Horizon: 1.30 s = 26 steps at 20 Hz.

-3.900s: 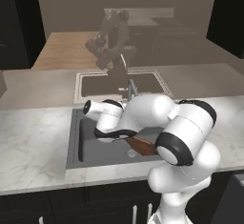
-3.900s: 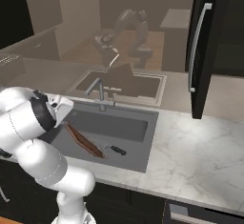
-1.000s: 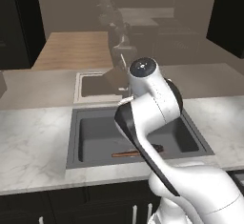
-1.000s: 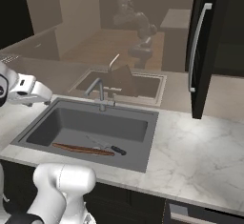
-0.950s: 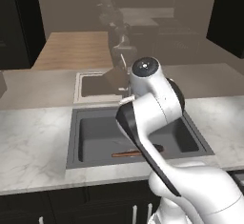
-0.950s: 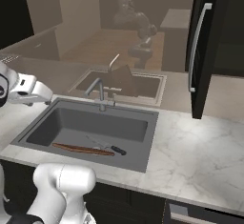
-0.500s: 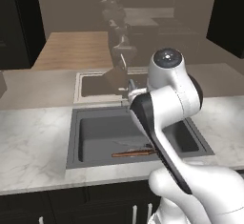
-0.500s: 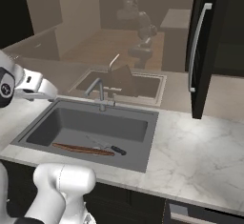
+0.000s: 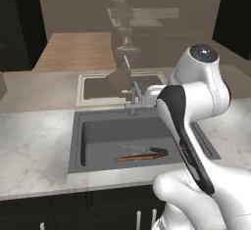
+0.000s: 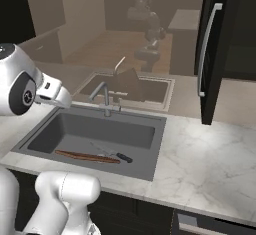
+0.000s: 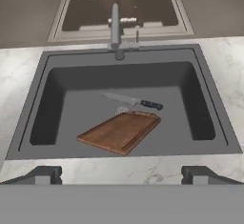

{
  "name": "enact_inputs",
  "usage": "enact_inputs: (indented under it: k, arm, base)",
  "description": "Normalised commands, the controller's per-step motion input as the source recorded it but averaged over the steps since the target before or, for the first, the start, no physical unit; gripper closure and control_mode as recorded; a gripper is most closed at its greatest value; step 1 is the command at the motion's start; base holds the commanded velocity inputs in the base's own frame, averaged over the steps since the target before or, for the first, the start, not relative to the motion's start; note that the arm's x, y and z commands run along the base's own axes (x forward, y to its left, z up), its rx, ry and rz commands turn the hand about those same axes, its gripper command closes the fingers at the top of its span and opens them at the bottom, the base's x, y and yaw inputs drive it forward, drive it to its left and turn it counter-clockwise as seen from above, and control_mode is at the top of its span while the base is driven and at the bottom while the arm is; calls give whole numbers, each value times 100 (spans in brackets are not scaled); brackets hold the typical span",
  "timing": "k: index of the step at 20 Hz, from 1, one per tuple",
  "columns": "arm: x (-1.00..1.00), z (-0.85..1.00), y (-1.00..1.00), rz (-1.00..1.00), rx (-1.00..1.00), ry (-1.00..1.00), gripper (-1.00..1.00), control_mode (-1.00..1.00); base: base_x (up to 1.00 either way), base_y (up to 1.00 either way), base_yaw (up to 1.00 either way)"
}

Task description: Move the cutting board and knife to the sink. Then move spray from the cabinet to the counter.

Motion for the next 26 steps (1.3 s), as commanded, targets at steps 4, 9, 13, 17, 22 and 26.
enact_inputs:
  k: [4,9,13,17,22,26]
  arm:
    - [0,0,-32,1,4,0,-100,-100]
    - [-8,0,-18,3,1,0,-100,-100]
    - [-24,0,-6,2,0,0,-100,-100]
    - [-36,0,0,5,0,0,-100,-100]
    - [-48,0,0,2,0,-2,-100,-100]
    - [-32,7,0,0,0,-3,-100,-100]
  base:
    - [0,0,0]
    - [0,0,0]
    - [0,0,0]
    - [0,0,0]
    - [0,0,0]
    - [0,0,0]
